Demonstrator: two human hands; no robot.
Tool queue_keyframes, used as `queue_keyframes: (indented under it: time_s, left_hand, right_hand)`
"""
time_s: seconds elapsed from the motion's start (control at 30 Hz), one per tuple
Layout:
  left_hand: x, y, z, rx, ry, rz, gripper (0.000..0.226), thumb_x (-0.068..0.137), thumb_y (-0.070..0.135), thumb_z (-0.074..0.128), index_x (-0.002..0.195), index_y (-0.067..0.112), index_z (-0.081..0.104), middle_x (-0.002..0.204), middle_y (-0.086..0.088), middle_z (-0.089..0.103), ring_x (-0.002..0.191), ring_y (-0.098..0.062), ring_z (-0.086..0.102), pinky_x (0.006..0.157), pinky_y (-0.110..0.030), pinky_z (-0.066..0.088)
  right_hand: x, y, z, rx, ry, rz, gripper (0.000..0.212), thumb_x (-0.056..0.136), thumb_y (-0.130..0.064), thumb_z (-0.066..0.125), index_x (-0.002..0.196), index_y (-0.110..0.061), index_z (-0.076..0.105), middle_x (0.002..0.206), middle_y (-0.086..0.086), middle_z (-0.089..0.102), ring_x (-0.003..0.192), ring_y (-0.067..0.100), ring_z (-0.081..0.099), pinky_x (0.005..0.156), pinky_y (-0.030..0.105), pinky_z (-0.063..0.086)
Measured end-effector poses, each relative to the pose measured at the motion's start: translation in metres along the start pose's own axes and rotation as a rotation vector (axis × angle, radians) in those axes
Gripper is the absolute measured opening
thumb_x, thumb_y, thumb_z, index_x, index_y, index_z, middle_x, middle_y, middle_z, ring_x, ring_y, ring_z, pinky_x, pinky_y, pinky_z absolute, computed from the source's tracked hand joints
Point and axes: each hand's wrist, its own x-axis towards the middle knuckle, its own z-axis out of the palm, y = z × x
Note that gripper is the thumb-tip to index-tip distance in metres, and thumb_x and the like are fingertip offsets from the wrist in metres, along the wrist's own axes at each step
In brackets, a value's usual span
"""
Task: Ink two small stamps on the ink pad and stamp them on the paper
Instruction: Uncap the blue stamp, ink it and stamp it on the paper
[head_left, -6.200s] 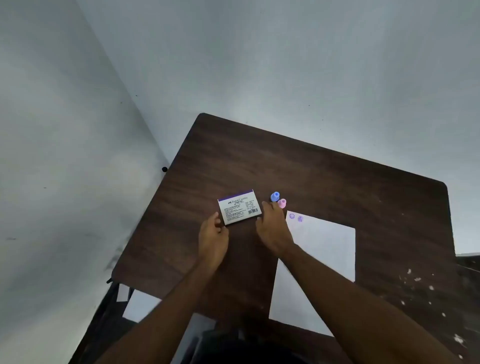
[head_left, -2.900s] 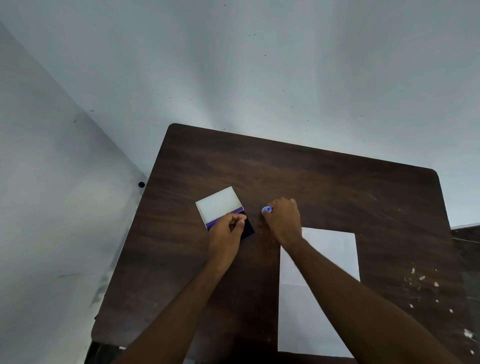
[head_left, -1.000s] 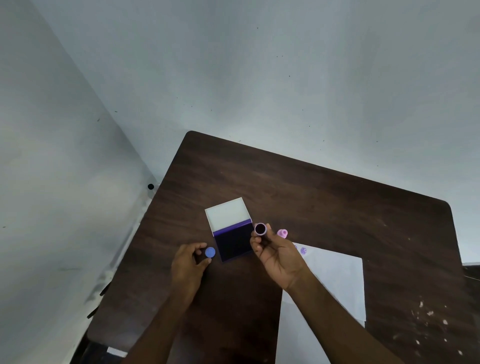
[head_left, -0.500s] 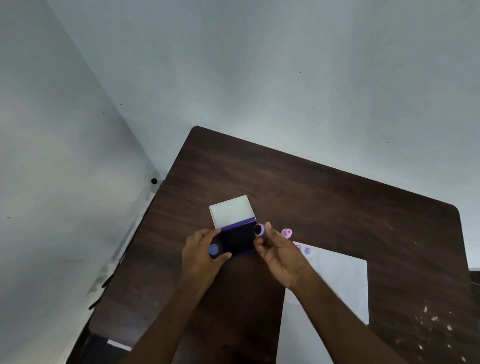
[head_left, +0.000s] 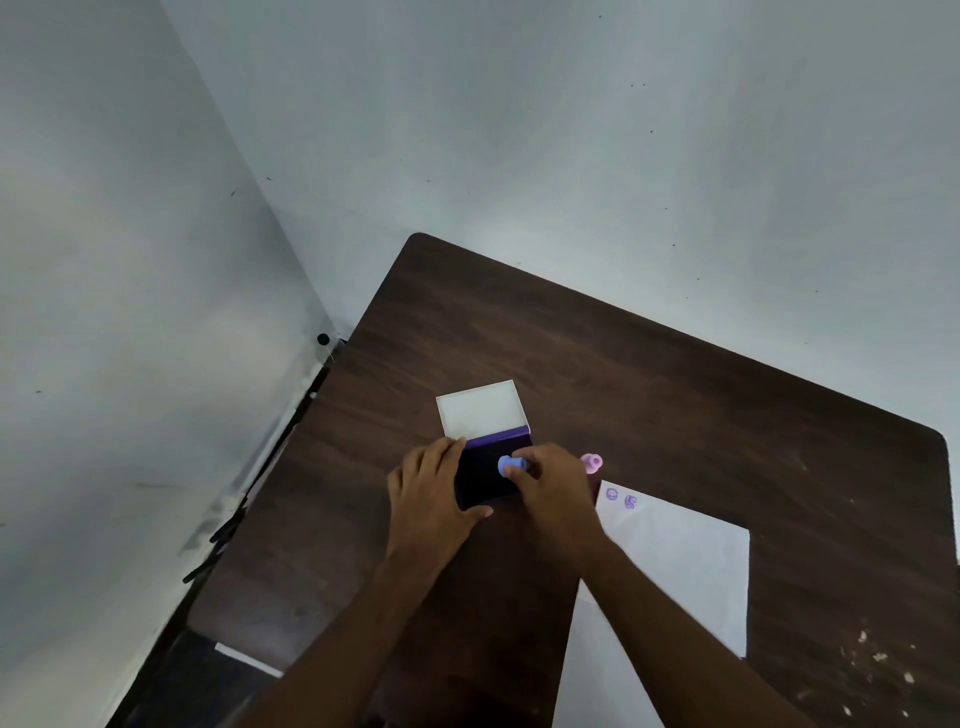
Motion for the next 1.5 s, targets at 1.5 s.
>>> queue_keyframes:
  time_s: [1.5]
  left_hand:
    - [0.005,0.008,-0.010,0.056,-0.022,-0.049,0.083,0.066,0.051,0.079,0.139,0.033,0.044,0.144,0.009,0.045,0.124,-0.021,0.038,0.097,-0.037,0.034]
  right_hand:
    - [0.005,-0.013,0.036,-0.626,-0.151,-0.334,0.045,0.084,-0.018,0.065,0.126,-0.008,0.050,0.130,0.013,0.053,0.119,0.026,0.047,0.101,0.037,0.041]
